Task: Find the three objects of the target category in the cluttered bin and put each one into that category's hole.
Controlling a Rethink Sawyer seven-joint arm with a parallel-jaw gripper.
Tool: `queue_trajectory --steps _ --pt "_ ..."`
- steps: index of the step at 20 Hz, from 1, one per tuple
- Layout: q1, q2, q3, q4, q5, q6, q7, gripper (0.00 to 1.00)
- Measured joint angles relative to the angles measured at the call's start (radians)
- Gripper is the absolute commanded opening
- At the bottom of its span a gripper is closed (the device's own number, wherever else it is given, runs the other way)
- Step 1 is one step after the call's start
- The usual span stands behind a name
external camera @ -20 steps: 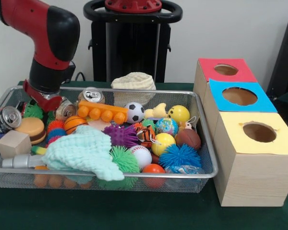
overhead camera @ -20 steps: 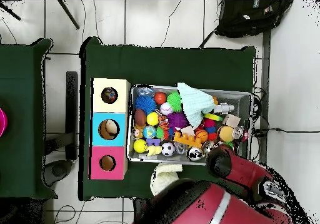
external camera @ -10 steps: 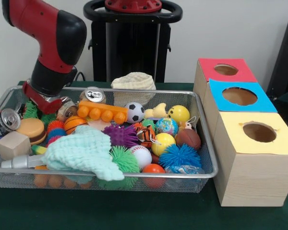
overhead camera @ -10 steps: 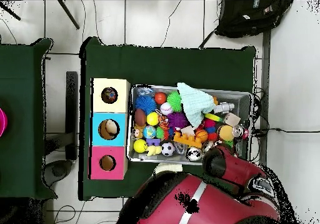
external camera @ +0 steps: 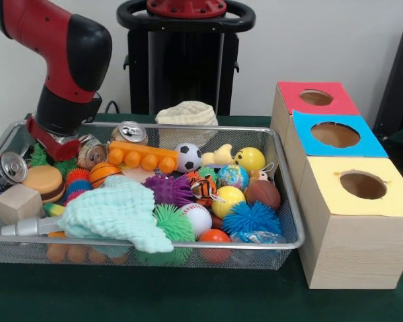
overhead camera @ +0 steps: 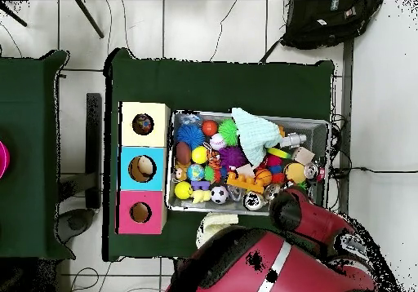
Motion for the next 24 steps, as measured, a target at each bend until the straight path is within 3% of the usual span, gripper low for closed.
queue_trajectory --steps 12,24 --pt "-0.015 -0.008 0.016 -0.007 -0.001 0.022 0.000 0.00" --pt "-0.060 -0.049 0.073 -0.056 0.000 0.241 0.000 0.00"
